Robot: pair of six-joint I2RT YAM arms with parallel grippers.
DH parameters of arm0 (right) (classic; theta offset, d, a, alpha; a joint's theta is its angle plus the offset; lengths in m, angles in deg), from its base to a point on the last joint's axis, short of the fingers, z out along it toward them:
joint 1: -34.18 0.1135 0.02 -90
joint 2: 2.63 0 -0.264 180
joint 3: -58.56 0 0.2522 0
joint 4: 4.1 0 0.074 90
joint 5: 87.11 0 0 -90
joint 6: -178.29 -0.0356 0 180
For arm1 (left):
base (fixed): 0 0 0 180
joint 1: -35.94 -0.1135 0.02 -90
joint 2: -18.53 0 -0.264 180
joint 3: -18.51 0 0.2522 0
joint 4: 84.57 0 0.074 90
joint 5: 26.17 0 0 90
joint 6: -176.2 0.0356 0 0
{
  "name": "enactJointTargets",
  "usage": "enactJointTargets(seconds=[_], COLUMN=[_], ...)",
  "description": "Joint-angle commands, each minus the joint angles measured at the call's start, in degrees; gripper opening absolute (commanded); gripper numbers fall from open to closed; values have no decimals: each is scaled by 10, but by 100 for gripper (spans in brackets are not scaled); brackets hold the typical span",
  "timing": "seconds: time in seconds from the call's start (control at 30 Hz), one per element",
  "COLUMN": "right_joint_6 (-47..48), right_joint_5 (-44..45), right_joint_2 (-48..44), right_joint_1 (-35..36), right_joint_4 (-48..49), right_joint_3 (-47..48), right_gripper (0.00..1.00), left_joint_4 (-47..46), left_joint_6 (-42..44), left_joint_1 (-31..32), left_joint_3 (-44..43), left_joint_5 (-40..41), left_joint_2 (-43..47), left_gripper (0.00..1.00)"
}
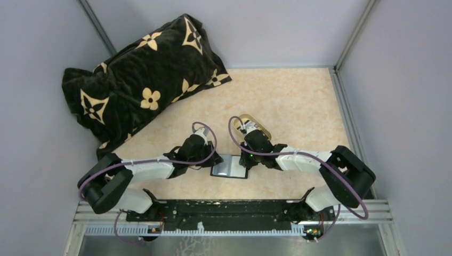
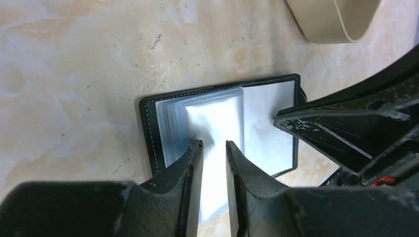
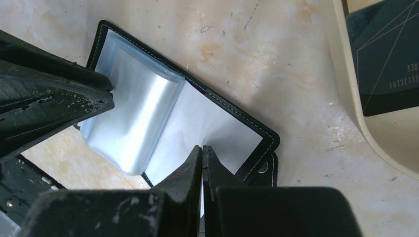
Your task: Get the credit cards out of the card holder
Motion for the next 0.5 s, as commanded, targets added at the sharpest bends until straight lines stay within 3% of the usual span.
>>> enactJointTargets(seconds=[0.0, 0.3, 0.47], right_joint_6=[-4, -5, -5], right_joint_5=[12, 15, 13], right_joint_2=[0, 8, 9], right_joint_1=[5, 5, 5], right_joint_4=[15, 16, 19], right_joint_3=[8, 6, 5], right_gripper=[0, 0, 0], left_joint_4=[26, 63, 48], left_joint_6=[4, 15, 20], left_joint_1=[3, 4, 4], left_joint_3=[27, 32, 32], left_joint_5=[29, 58, 30], left_joint_2=[18, 59, 49], left_gripper=[32, 31, 31])
